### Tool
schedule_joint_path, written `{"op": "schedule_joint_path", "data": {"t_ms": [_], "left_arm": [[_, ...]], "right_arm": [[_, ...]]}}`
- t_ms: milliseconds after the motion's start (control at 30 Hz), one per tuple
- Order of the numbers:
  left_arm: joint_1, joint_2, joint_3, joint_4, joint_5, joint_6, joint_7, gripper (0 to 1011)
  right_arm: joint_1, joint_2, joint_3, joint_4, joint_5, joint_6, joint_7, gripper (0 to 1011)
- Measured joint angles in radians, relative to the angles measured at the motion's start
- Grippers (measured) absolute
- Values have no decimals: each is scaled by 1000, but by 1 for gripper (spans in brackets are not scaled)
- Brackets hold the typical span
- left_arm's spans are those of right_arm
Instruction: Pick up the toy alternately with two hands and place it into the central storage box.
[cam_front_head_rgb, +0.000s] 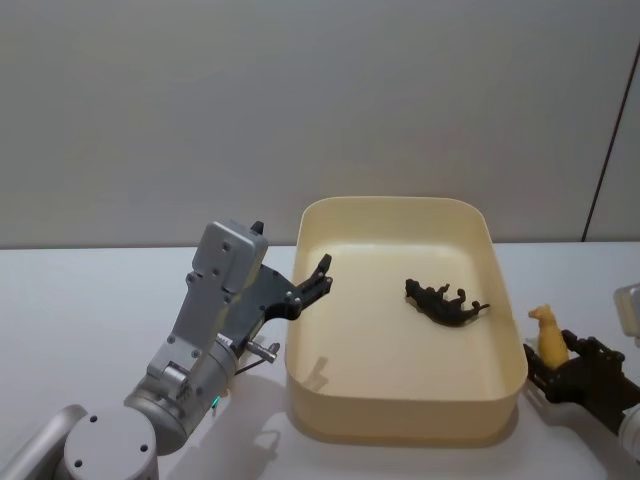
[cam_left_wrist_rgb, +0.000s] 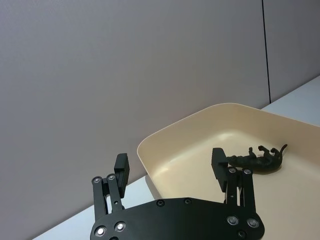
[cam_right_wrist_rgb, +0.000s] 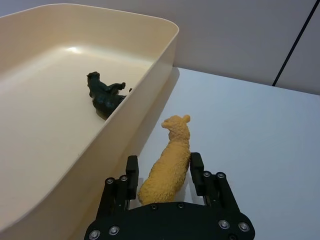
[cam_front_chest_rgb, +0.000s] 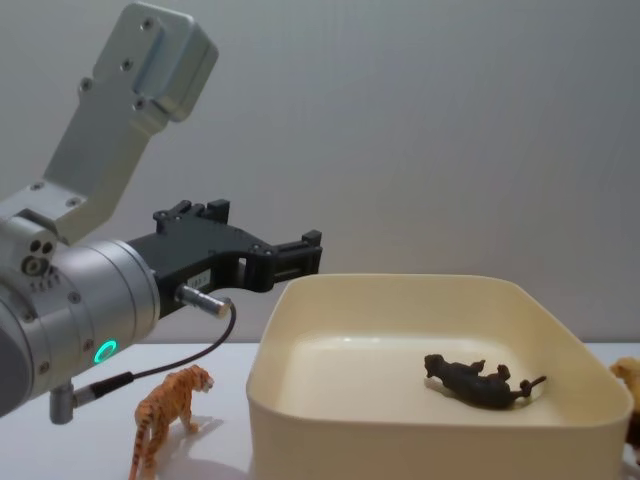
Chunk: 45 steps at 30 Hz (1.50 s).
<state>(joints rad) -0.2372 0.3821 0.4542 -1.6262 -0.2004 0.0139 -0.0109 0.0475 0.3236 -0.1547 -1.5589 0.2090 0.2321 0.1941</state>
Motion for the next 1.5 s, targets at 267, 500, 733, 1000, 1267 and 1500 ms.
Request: {"op": "schedule_joint_path", "data": {"t_ms": [267, 500, 733, 1000, 1267, 1500], "left_arm": [[0, 0, 0, 0, 0, 0, 0, 1001], [0, 0, 0, 0, 0, 0, 0, 1001], [0, 0, 0, 0, 0, 0, 0, 1001], [0, 0, 0, 0, 0, 0, 0, 1001], [0, 0, 0, 0, 0, 0, 0, 1001], [0, 0, 0, 0, 0, 0, 0, 1001]], "right_arm": [[5, -5, -3, 8, -5, -1, -2, 426], [2, -3, -1, 6, -5, -11, -12, 357], [-14, 7, 11, -14, -5, -56, -43, 357], [-23, 26, 31, -63, 3, -96, -55, 357], [0, 39, 44, -102, 28, -103, -5, 357], [56, 29, 37, -97, 40, -81, 66, 357]]}}
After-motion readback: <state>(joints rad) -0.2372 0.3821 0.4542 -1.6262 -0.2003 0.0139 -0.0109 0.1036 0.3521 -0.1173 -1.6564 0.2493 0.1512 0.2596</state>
